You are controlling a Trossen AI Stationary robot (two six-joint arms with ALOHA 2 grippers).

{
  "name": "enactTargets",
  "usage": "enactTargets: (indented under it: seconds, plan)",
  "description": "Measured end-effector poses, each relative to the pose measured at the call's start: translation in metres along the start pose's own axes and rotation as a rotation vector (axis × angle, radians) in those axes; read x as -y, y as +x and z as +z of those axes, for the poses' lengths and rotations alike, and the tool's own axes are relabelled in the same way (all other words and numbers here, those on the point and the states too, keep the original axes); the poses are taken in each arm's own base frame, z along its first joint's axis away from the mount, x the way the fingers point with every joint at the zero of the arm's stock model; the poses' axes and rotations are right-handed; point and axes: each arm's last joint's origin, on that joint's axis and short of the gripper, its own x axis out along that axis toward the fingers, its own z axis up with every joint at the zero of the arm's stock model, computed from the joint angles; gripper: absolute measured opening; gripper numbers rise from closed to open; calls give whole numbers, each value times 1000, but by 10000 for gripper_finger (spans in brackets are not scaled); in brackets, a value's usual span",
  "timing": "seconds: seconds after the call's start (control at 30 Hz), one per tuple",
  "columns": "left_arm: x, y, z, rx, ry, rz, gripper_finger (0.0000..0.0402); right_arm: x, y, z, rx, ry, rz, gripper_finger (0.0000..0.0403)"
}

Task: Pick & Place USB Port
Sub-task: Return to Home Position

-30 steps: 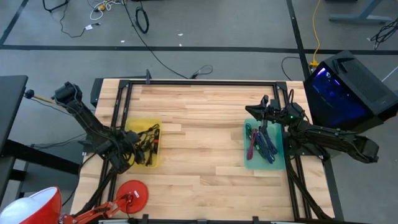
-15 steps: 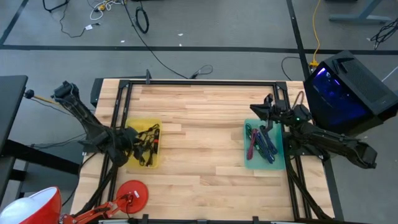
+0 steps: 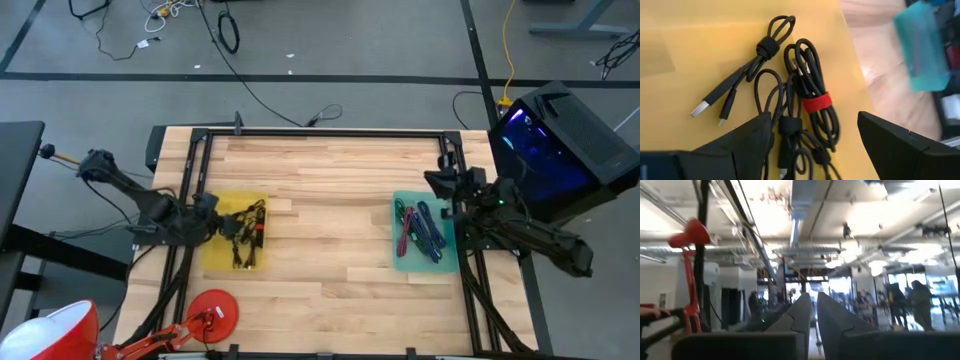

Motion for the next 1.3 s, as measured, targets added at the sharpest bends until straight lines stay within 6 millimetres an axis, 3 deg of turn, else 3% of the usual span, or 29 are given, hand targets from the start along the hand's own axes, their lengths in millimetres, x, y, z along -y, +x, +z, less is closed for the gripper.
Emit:
enactTargets:
  seconds: [0.2,0.7,0.93,1.07,1.17,1.3]
  plan:
    - [0,-5,9,33,-107,-65,303,-5,-5,9,77,-27,27,36]
    - [-3,-13,31,170,-313,-167,303,-5,-5,8,62,-20,22,36]
    - [-2,-15,31,9,-373,-215,303,-5,-5,8,62,-20,22,36]
    - [-3,-16,29,-105,-249,-231,303,-5,-5,8,62,-20,22,36]
    - [2,-18,33,-82,-258,-288,303,-5,-5,8,62,-20,22,36]
    - [18,-28,46,149,119,-454,303,-5,-5,8,62,-20,22,36]
